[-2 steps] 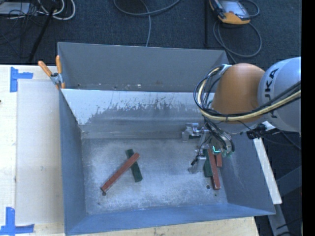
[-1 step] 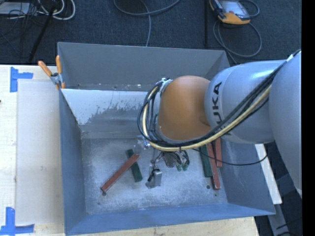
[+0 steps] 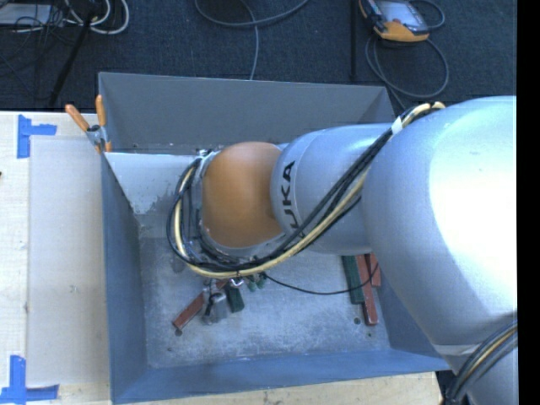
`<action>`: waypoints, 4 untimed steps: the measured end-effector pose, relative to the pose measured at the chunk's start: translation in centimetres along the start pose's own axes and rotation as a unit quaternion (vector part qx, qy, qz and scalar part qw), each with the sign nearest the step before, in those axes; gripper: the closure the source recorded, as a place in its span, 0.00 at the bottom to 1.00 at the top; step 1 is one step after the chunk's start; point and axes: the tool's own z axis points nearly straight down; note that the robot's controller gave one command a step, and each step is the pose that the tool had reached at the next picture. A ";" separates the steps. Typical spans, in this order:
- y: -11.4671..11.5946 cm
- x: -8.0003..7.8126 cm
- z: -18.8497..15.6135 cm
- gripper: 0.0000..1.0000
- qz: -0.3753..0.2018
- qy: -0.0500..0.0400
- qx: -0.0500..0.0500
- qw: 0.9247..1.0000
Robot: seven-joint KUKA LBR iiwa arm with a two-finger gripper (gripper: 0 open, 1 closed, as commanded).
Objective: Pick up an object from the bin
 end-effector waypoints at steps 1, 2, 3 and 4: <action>-0.1 0.0 -0.1 1.00 0.002 -0.001 0.001 1.000; 2.6 -4.0 -3.7 1.00 -0.200 -0.003 0.001 0.980; 1.1 -3.8 -13.5 1.00 -0.235 -0.006 0.003 0.972; -0.3 -0.3 -10.6 1.00 -0.088 0.001 0.001 0.996</action>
Offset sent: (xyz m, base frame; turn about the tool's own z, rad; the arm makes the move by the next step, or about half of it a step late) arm 0.0000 0.0000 0.0000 0.0000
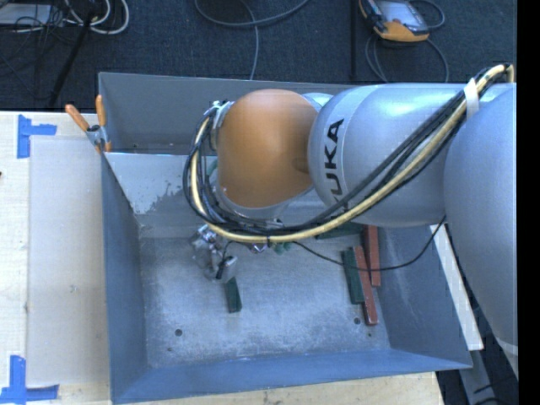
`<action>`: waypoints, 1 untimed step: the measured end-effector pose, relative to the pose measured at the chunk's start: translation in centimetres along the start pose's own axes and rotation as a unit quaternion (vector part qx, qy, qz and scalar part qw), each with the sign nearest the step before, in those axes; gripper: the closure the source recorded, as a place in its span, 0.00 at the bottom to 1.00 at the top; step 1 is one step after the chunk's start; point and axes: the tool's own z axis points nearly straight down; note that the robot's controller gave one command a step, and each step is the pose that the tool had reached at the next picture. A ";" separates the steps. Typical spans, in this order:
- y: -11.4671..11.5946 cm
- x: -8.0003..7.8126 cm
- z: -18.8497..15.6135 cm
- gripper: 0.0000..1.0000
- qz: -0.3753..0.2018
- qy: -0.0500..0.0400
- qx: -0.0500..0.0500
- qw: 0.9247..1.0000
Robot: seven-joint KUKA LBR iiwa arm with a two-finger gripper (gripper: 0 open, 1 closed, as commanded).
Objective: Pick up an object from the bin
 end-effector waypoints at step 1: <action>1.5 -0.3 1.5 1.00 0.056 0.000 0.000 0.998</action>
Offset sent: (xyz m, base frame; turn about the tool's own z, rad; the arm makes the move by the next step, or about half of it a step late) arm -0.0061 0.0142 -0.0133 0.1113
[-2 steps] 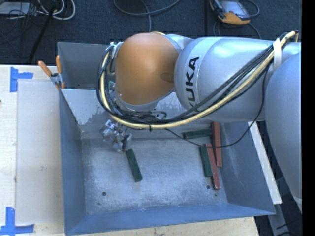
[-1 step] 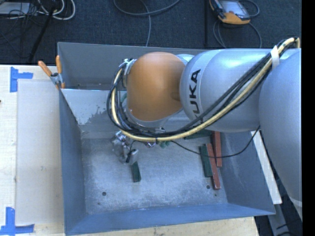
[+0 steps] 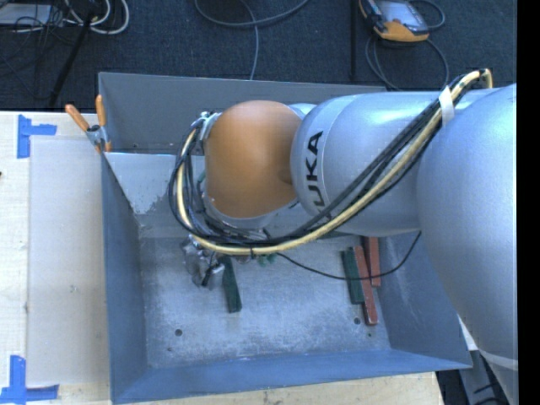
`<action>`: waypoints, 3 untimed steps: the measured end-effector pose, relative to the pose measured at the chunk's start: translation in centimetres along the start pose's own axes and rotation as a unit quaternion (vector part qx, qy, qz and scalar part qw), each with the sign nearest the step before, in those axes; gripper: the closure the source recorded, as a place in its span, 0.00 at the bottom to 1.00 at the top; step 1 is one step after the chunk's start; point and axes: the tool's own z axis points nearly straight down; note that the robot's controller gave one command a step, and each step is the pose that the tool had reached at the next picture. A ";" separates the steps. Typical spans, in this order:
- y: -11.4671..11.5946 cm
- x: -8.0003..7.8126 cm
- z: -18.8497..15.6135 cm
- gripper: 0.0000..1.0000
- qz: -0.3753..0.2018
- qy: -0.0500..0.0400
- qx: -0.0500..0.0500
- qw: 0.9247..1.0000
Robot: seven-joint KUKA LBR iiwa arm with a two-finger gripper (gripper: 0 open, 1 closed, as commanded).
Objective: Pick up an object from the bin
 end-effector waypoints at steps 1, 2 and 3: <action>-3.1 7.1 -0.5 1.00 0.116 0.000 0.001 0.993; 4.3 3.7 -0.5 1.00 0.096 -0.003 -0.001 0.995; 5.2 2.3 -17.1 1.00 0.062 -0.007 0.001 0.998</action>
Offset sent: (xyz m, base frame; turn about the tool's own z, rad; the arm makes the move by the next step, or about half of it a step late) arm -0.0455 -0.0610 0.0056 0.2290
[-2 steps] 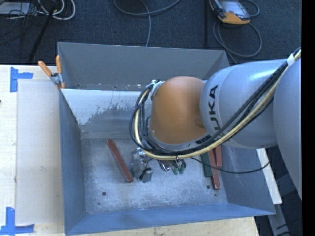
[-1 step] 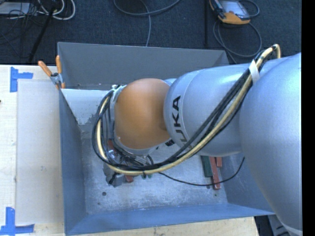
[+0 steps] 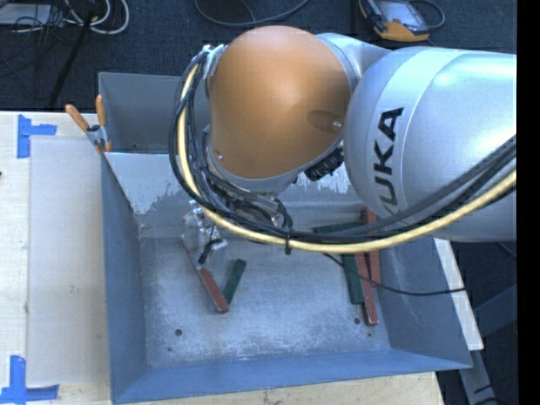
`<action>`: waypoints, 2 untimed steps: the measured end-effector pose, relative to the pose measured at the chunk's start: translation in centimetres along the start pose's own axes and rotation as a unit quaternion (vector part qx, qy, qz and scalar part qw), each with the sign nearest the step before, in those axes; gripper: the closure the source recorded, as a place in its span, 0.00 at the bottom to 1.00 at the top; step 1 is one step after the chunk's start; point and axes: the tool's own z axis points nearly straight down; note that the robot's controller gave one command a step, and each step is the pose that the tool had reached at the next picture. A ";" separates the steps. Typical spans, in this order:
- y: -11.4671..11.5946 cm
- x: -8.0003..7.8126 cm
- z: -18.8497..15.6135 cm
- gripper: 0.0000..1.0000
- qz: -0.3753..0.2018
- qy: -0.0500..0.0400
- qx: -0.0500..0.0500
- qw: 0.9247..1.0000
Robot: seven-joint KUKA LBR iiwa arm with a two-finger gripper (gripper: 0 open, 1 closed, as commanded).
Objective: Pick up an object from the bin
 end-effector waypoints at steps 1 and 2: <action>0.0 3.9 8.6 1.00 0.021 0.011 0.000 1.000; 0.1 3.7 8.2 0.00 0.020 0.006 0.000 1.000</action>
Offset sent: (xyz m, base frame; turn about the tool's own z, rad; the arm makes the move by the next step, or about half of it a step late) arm -0.0334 -0.0132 -0.0815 0.0424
